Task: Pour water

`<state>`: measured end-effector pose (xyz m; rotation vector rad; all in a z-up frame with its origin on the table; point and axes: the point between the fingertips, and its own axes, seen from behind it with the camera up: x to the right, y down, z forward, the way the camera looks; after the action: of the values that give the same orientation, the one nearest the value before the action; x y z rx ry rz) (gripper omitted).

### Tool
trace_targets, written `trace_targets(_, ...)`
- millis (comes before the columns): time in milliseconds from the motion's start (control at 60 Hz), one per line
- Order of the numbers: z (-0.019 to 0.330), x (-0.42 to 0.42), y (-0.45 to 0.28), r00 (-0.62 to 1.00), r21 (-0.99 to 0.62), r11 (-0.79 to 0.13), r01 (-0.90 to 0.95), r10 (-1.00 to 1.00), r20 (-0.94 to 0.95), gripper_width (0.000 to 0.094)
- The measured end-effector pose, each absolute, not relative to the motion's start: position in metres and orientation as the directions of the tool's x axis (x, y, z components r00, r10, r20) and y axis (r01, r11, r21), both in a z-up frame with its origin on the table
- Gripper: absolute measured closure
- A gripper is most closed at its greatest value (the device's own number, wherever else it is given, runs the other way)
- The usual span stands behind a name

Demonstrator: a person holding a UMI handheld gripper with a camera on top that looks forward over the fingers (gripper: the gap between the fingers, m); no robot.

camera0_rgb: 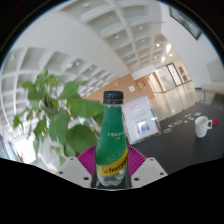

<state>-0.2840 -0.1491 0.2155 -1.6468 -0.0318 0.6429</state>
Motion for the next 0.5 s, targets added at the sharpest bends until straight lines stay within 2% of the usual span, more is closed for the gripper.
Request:
trace_targets(117, 0.290, -0.258, -0.118, 0.611, -0.757, -0.237, -0.609, 0.469, -0.638, 0.0542)
trace_targets(233, 0.335, -0.219, -0.081, 0.284, -0.485, -0.355, -0.799, 0.489, -0.825, 0.0541)
trace_targets(350, 0.349, -0.166, -0.047, -0.062, -0.158, -0.452, -0.878, 0.435, -0.898, 0.0541)
trace_targets(500, 0.320, -0.097, 0.009, -0.423, 0.209, -0.512, -0.833, 0.347, -0.837, 0.0544)
